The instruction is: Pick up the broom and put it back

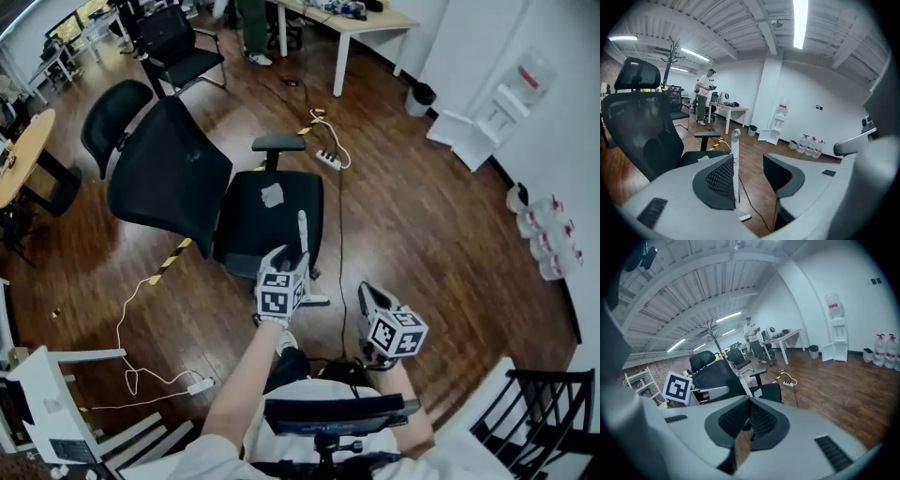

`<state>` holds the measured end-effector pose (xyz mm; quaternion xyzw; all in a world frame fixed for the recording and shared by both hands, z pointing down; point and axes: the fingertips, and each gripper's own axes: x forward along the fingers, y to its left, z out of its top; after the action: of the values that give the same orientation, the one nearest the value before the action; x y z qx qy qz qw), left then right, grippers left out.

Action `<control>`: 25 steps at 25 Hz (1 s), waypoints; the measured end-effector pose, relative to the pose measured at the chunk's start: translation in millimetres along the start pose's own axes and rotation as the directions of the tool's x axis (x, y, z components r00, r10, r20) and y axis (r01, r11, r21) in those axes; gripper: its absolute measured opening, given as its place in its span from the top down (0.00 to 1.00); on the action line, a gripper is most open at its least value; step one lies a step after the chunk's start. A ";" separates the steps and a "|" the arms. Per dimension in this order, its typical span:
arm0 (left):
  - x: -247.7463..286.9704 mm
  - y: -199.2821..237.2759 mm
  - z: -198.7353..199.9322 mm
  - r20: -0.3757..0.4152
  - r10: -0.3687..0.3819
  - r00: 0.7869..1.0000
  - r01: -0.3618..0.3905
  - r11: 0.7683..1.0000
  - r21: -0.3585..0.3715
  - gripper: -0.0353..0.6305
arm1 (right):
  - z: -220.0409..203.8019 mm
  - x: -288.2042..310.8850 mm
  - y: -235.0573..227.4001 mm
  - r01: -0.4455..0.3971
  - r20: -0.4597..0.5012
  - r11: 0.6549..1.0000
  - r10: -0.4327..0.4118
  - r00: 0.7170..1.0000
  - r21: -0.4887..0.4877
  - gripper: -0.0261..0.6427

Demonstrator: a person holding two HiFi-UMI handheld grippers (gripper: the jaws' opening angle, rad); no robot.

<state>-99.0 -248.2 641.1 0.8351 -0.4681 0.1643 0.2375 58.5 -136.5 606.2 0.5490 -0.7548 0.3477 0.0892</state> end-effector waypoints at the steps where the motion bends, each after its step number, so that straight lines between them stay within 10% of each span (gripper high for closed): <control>1: 12.2 6.7 1.6 -0.003 0.008 1.000 -0.008 1.000 0.016 0.64 | 3.1 4.2 2.4 0.008 -0.003 1.000 -0.008 1.000 0.004 0.94; 13: 118.7 32.0 3.1 -0.074 0.094 0.993 -0.089 0.994 0.065 0.61 | 23.8 23.6 -26.6 -0.026 -0.064 1.000 0.026 0.998 0.003 0.94; 25: 124.6 29.4 8.1 -0.054 0.169 0.984 -0.168 0.985 0.028 0.79 | 51.8 30.7 -65.1 -0.076 -0.080 0.997 0.075 0.994 -0.009 0.94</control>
<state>-60.7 -353.5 703.3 0.7903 -0.5283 0.2125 0.2262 117.5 -202.3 611.4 0.5053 -0.7729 0.3678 0.1095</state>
